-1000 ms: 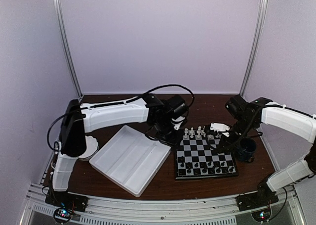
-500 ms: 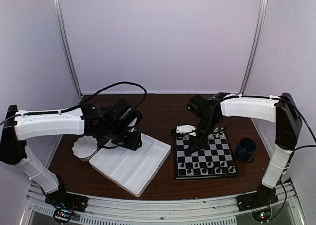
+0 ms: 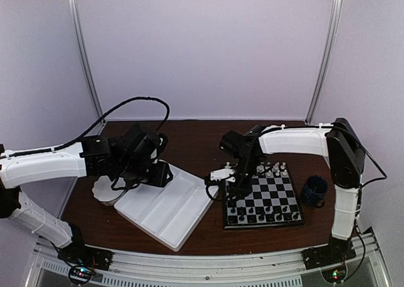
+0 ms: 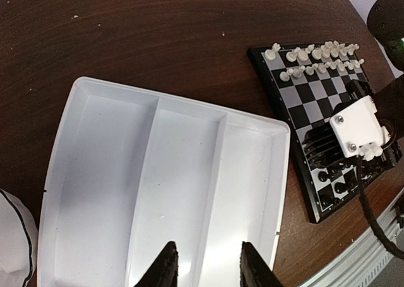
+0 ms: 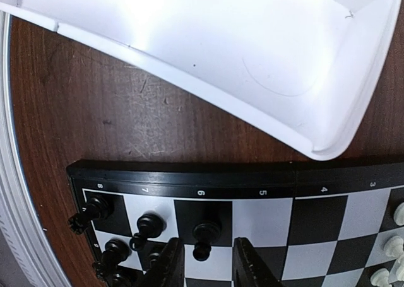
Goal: Set up the chess pieces on the board
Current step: Pick up the pawn from the chessboard.
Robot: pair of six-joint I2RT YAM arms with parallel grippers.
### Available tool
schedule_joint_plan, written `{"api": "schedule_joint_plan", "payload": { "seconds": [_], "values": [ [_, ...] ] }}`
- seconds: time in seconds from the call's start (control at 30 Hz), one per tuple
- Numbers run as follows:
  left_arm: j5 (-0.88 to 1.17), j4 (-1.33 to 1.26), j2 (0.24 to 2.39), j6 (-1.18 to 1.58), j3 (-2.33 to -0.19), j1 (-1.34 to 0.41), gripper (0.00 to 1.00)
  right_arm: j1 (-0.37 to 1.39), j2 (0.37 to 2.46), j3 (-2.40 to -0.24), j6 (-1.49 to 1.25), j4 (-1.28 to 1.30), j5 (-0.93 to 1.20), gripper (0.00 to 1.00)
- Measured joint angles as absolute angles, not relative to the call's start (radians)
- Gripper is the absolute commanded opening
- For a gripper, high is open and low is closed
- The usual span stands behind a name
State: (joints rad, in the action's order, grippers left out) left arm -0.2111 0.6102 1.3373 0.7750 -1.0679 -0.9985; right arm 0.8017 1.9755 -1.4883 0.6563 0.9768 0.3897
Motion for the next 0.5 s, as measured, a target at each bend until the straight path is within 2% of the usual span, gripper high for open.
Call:
{"api": "schedule_joint_plan", "payload": {
  "seconds": [0.13, 0.3, 0.5],
  "values": [
    [-0.214, 0.607, 1.338, 0.775, -1.067, -0.999, 0.34, 0.813, 1.986, -1.488, 0.656, 0.981, 0.366, 0.27],
    [-0.218, 0.606, 1.341, 0.774, -1.067, -0.999, 0.35, 0.815, 1.987, -1.488, 0.657, 0.986, 0.348, 0.14],
    [-0.221, 0.606, 1.346, 0.774, -1.067, -0.999, 0.34, 0.815, 1.987, -1.488, 0.654, 0.998, 0.334, 0.09]
  ]
}}
